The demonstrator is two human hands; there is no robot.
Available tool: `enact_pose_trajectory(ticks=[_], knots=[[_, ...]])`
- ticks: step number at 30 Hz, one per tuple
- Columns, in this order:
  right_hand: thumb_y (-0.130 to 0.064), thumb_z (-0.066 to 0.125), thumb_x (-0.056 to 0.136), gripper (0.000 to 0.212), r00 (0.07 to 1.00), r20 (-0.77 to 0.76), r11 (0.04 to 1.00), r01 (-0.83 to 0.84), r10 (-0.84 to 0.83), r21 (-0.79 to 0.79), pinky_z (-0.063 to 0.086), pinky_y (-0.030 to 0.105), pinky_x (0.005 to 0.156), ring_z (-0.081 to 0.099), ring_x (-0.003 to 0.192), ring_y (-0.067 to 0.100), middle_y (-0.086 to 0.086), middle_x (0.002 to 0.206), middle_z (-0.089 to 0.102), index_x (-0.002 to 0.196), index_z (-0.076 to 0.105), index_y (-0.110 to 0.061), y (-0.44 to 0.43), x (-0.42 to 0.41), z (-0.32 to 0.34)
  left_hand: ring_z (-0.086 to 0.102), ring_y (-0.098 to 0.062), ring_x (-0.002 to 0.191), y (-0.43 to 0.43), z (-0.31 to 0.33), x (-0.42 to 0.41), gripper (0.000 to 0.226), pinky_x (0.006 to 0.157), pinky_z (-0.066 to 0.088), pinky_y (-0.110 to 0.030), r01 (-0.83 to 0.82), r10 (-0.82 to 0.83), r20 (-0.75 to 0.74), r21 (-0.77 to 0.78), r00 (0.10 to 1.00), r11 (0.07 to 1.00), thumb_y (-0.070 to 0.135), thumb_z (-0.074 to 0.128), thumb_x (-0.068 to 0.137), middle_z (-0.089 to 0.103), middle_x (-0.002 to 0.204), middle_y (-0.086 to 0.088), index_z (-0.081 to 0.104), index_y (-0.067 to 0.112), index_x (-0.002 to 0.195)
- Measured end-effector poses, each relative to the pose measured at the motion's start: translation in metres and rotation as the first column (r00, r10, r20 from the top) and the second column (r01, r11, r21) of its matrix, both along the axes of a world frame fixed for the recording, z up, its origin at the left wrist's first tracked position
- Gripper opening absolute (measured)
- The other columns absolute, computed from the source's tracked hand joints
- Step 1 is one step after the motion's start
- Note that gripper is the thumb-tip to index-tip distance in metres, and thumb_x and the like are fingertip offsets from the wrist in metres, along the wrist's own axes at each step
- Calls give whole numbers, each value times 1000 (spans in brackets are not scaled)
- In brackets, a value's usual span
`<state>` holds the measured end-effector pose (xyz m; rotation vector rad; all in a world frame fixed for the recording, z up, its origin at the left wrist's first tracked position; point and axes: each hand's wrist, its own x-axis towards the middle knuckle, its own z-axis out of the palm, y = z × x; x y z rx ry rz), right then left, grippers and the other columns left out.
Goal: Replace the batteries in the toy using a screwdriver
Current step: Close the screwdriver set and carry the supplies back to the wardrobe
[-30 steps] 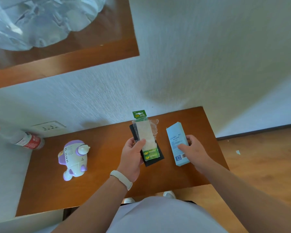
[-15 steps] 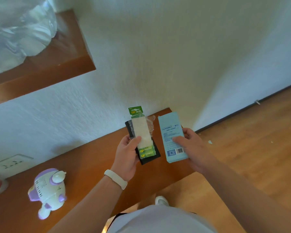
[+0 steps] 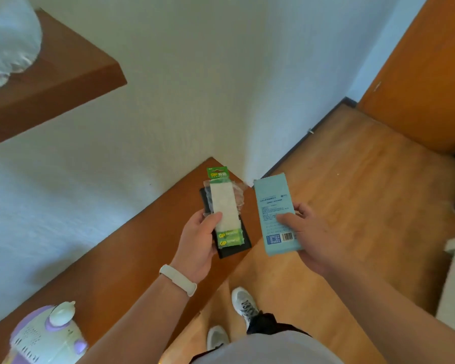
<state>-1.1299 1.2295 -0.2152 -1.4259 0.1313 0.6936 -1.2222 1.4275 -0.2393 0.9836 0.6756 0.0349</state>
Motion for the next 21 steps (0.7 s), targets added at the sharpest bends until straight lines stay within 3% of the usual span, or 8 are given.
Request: enact_pose_trajectory(ticks=[8,12,21], knots=[[-5,63,92,20,960,5,960,280,-280,14,58,33,58,75,82,26,10,100,76,110,61,-13,-83,-31,7,74,-20,98,-53,1,19,24,68,60,-31,188,-188,15,-23,982,982,17,55,101,76,110,-3,61,16,124],[-6,63,92,18,927,12,927,374,-374,28,57,33,55,75,79,25,10,98,76,109,60,-12,-125,-33,11,74,-22,99,-90,10,36,23,71,60,-35,276,-276,9,2,961,961,15,56,101,76,111,-6,62,13,123],[-8,64,92,22,856,24,856,514,-516,57,60,39,65,75,89,28,9,104,76,114,60,-11,-244,0,12,74,-25,100,-205,26,105,24,73,60,-38,399,-399,-11,54,917,915,15,57,100,75,111,-8,63,12,123]])
